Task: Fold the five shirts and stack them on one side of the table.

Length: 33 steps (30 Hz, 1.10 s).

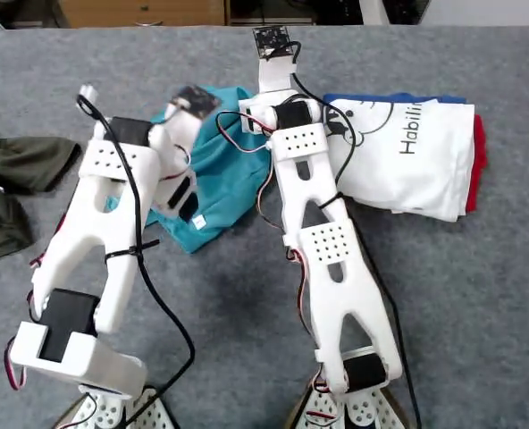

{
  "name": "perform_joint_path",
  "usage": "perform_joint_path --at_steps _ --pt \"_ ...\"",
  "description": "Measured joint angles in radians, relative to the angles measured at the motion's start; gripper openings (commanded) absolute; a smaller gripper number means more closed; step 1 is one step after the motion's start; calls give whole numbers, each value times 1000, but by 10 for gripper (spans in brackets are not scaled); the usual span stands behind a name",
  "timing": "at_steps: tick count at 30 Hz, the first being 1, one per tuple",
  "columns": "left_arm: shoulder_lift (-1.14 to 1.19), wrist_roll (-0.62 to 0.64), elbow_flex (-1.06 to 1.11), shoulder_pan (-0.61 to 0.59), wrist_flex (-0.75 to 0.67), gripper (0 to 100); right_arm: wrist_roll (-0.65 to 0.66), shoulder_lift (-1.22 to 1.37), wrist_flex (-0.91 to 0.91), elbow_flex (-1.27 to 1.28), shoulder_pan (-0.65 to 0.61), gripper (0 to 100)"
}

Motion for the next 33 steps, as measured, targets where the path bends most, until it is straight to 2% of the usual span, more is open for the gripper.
perform_joint_path --at_steps 5,13,15,22,33 --pt "0 -60 124 11 -127 192 0 0 0 0 0 2" --pt "31 -66 222 11 -276 188 0 0 0 0 0 2" --pt "83 -66 222 11 -296 155 0 0 0 0 0 2" --pt "221 -66 146 8 -298 19 0 0 0 0 0 2" --pt "235 -66 17 -6 -146 20 0 0 0 0 0 2"
